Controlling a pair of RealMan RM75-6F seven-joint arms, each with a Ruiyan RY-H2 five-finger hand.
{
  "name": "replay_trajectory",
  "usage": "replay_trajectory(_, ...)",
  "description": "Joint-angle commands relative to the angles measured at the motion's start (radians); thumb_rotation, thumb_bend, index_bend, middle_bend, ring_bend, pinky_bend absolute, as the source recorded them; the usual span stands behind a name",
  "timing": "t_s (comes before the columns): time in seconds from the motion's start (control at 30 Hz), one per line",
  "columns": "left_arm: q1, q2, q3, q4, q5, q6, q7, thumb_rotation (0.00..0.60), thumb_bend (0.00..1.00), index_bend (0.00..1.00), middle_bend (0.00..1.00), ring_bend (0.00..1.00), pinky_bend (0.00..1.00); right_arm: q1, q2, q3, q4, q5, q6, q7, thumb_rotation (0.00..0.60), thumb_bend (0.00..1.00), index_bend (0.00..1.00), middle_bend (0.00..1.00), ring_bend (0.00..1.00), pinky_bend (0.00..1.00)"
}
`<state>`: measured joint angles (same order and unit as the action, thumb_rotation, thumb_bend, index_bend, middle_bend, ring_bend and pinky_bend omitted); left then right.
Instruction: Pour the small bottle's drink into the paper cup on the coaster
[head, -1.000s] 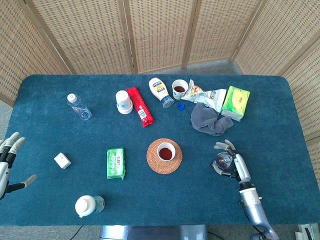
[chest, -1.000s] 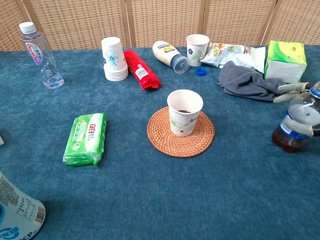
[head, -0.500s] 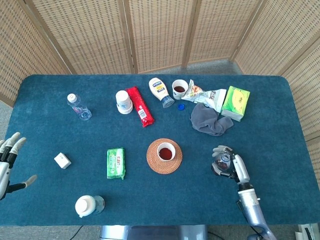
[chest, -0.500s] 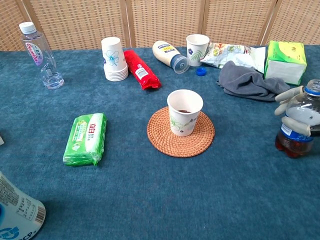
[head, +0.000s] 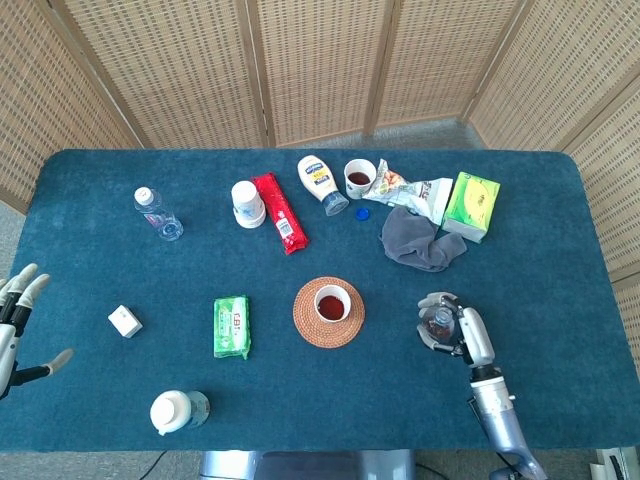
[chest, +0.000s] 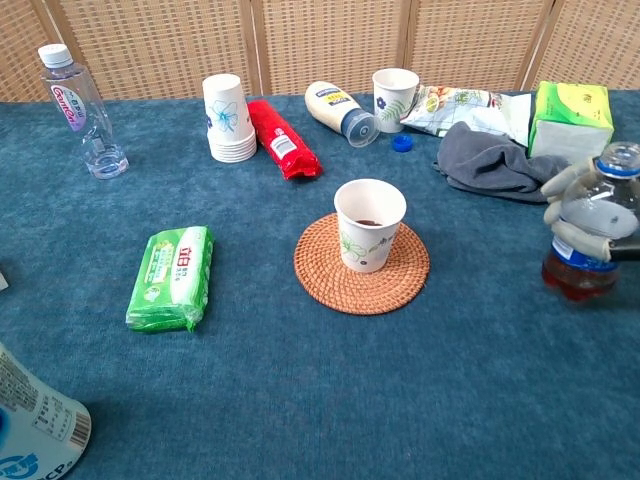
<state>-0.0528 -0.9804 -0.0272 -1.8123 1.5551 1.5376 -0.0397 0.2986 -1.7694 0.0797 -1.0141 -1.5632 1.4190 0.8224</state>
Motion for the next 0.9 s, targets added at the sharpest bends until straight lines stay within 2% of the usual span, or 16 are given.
replay_trajectory(0.03, 0.001, 0.002, 0.001, 0.000, 0.004, 0.003, -0.005, 0.600, 0.11, 0.00, 0.00, 0.00, 0.00, 0.023, 0.043, 0.003, -0.079, -0.027, 0.007, -0.080, 0.600, 0.82, 0.43, 0.53, 0.29, 0.72)
replay_trajectory(0.37, 0.004, 0.014, 0.005, 0.005, 0.019, 0.010, -0.046, 0.600, 0.11, 0.00, 0.00, 0.00, 0.00, 0.084, 0.145, 0.024, -0.323, -0.034, -0.061, -0.404, 0.600, 0.80, 0.43, 0.53, 0.29, 0.72)
replay_trajectory(0.9, 0.009, 0.032, 0.013, 0.016, 0.043, 0.025, -0.105, 0.600, 0.11, 0.00, 0.00, 0.00, 0.00, 0.178, 0.171, 0.069, -0.517, 0.034, -0.199, -0.858, 0.600, 0.79, 0.42, 0.53, 0.29, 0.72)
